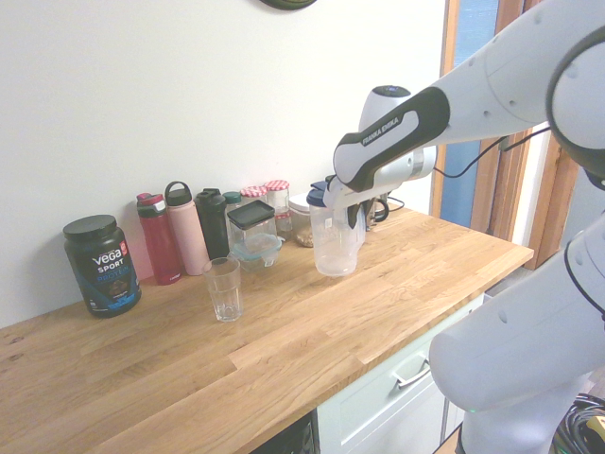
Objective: Pour me some water
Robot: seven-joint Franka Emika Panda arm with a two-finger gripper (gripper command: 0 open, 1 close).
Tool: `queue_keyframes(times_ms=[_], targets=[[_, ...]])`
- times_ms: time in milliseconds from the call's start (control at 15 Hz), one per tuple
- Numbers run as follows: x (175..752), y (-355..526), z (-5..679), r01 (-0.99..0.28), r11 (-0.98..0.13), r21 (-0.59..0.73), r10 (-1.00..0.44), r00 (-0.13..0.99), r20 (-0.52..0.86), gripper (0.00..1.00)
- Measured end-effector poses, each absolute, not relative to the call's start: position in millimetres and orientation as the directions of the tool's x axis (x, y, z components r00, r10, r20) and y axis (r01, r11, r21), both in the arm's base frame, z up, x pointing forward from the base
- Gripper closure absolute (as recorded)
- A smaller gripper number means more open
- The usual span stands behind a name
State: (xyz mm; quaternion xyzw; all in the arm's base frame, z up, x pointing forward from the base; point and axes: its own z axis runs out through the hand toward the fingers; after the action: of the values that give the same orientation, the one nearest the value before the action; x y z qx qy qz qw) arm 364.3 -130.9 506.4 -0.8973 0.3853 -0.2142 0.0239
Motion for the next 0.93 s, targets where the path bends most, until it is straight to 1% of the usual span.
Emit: queue_keyframes(times_ms=[200, 467, 667, 933], targets=[[338, -117, 539, -0.545, -0.818, -0.184, -0.572, 0.741, 0.351, 1.0], [349, -81, 564, -0.335, -0.934, -0.123, -0.357, 0.864, 0.356, 1.0], [357, -45, 572, -0.193, -0.981, -0.03, -0.193, 0.93, 0.312, 1.0], [374, 6, 567, -0.034, -0.988, 0.15, 0.005, 0.968, 0.25, 1.0]])
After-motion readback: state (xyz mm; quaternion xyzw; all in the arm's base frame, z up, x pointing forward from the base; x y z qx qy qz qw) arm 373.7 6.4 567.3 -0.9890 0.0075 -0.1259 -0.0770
